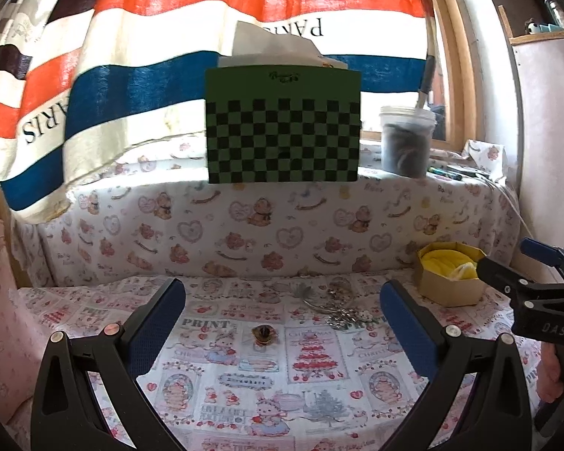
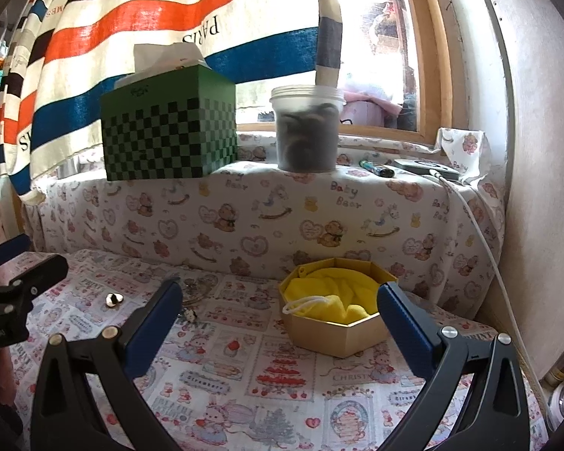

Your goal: Organize jewelry

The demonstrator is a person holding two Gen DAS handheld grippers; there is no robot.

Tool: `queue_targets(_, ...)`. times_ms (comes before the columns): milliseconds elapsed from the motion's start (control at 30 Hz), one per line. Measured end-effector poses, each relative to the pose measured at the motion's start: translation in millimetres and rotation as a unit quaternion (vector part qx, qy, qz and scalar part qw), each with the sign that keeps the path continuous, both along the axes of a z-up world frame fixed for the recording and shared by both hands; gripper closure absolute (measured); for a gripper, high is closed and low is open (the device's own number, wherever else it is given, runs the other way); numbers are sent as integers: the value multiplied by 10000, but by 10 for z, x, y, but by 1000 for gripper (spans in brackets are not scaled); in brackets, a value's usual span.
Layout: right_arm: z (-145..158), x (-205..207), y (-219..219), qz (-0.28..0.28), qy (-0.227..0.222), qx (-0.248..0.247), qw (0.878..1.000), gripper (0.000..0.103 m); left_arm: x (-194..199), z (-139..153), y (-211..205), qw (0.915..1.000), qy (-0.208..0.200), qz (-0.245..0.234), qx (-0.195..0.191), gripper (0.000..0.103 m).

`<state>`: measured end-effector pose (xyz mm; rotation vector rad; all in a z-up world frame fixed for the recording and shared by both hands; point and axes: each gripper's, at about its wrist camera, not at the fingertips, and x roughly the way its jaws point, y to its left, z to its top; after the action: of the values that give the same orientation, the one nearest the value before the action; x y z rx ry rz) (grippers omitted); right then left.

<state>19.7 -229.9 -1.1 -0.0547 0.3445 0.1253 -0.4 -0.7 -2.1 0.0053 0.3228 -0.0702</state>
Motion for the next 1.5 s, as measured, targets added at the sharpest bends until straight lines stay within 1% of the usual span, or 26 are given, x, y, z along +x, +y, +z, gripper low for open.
queue_targets(133,2,-22,-19,-90,-67,41,9999,0,-34,12,-46,9998,-89,-152,-6,2)
queue_targets(167,7,-30,-36,-116,-92,77,9999,0,-28,12,-40,9999,-76,-122,-20,4)
queue_targets(233,14,-45,-64,-158,-128,139,9997,0,0,10,-9,9999,-12,-122,-112,13)
queue_targets(300,15,-50,-74,-250,-146,158,9995,0,65,2,27,9994,167,-244,-190,32)
queue_targets(333,16,-43,-75,-226,-128,164,9995,0,120,0,33,9990,330,-246,-146,35)
queue_targets(400,17,-26,-78,-191,-82,173,9996,0,283,7,70,9965,813,-174,-117,51)
queue_targets(433,19,-26,-81,-245,-84,173,9995,0,352,7,102,9944,1032,-132,-173,53)
queue_targets(467,22,-31,-88,-291,-104,183,9994,0,468,9,121,9901,1391,-64,-147,60)
queue_targets(500,25,-37,-90,-253,-120,200,9994,0,584,4,123,9847,1737,-76,-97,74)
queue_targets(533,25,-32,-81,-143,-101,206,9996,0,723,-3,130,9768,2129,-179,-131,78)
queue_targets(600,21,-17,-53,-49,-56,155,9999,0,952,-23,153,9604,2740,-372,-337,80)
queue_targets(633,19,-19,-45,-60,-56,132,9999,0,1047,-30,171,9534,2964,-358,-442,81)
queue_targets(667,22,-26,-45,-48,-76,135,9999,1,1107,-29,183,9495,3084,-299,-493,83)
queue_targets(767,31,-62,-50,-8,-167,146,9998,9,1230,-25,191,9455,3228,-90,-416,83)
queue_targets(800,33,-72,-39,2,-187,99,9998,10,1263,-54,191,9418,3334,-72,-420,83)
queue_targets(833,34,-76,-26,17,-186,54,9998,13,1297,-93,186,9359,3495,-120,-411,83)
queue_targets(867,33,-75,-12,22,-166,-1,9999,19,1321,-146,172,9308,3629,-201,-397,83)
queue_targets(900,30,-66,0,20,-123,-53,9999,23,1335,-194,161,9290,3670,-238,-412,83)
queue_targets(967,19,-34,9,-87,2,-149,9999,41,1392,-267,120,9275,3727,-123,-259,82)
queue_targets(1000,13,-20,0,-70,66,-130,9999,45,1426,-321,85,9236,3830,-111,-149,82)
queue_targets(1067,1,6,-19,75,218,-39,9997,54,1469,-396,57,9177,3969,-145,-134,81)
queue_targets(1167,-8,23,-26,87,289,-11,9995,57,1475,-464,58,9189,3943,-68,-76,82)
queue_targets(1200,-8,28,-27,107,307,-14,9995,57,1460,-470,59,9209,3896,-76,-62,81)
queue_targets(1333,-16,49,-12,140,387,-18,9992,57,1421,-559,49,9187,3948,-72,-15,81)
queue_targets(1400,-14,44,-9,122,386,-33,9992,56,1376,-585,81,9210,3892,-159,-69,80)
queue_targets(1500,-21,55,-16,174,488,36,9986,54,1313,-571,120,9237,3824,-241,12,81)
